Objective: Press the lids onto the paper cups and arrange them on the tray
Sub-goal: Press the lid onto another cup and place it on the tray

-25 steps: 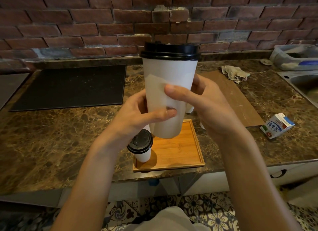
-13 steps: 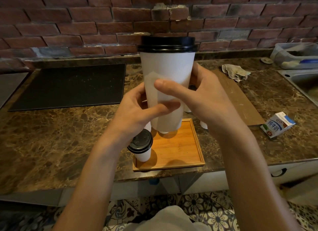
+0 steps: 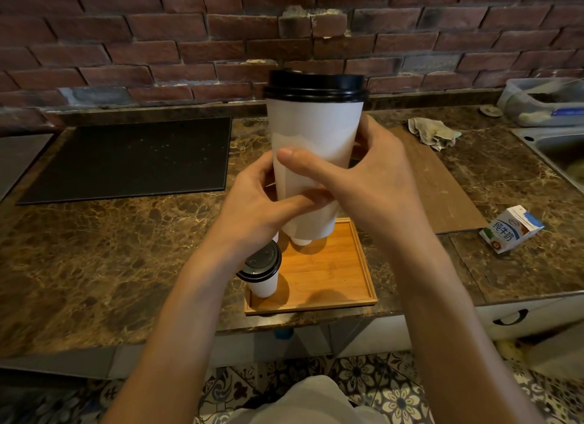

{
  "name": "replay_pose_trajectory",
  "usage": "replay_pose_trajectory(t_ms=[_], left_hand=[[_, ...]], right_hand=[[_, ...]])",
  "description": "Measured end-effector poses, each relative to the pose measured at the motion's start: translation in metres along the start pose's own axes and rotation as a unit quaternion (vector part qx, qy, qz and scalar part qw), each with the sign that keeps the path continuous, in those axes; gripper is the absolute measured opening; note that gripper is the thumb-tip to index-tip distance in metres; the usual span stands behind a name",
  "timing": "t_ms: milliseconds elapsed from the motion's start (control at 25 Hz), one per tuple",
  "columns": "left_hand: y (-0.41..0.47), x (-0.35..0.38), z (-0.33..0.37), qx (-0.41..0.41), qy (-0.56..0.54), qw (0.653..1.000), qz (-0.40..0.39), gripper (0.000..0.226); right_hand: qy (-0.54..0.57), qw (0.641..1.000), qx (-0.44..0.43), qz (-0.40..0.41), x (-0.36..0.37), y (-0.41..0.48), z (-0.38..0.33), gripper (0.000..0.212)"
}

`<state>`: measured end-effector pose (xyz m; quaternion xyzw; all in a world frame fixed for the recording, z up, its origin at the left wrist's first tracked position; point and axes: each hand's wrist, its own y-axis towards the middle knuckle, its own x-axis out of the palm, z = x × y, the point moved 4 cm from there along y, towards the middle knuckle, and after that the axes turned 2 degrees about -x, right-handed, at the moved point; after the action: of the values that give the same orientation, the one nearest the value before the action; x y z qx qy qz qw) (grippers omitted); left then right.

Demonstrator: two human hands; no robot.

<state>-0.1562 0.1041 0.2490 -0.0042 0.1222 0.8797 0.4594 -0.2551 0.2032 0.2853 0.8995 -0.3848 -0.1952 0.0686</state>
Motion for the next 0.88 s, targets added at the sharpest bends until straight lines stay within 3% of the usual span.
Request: replay_pose_trajectory(t_ms=[440, 720, 880], left_hand=[[-0.0013, 0.0012, -0.0015, -0.029, -0.038, 0.994, -0.095, 0.044], [-0.0015, 0.0017, -0.0030, -0.006, -0.024, 0.998, -0.049, 0.040], [-0.0001, 0.0012, -0.0020, 0.001, -0.002, 1.000, -0.027, 0.050]], right_hand=[[0.111, 0.987, 0.013, -0.114, -0.0060, 0.0011, 0.0069, 0.052], [0.114, 0.986, 0.014, -0.119, -0.0038, 0.0019, 0.0074, 0.057], [0.071, 0.993, 0.015, -0.095, -0.0003, 0.0029, 0.0049, 0.061]])
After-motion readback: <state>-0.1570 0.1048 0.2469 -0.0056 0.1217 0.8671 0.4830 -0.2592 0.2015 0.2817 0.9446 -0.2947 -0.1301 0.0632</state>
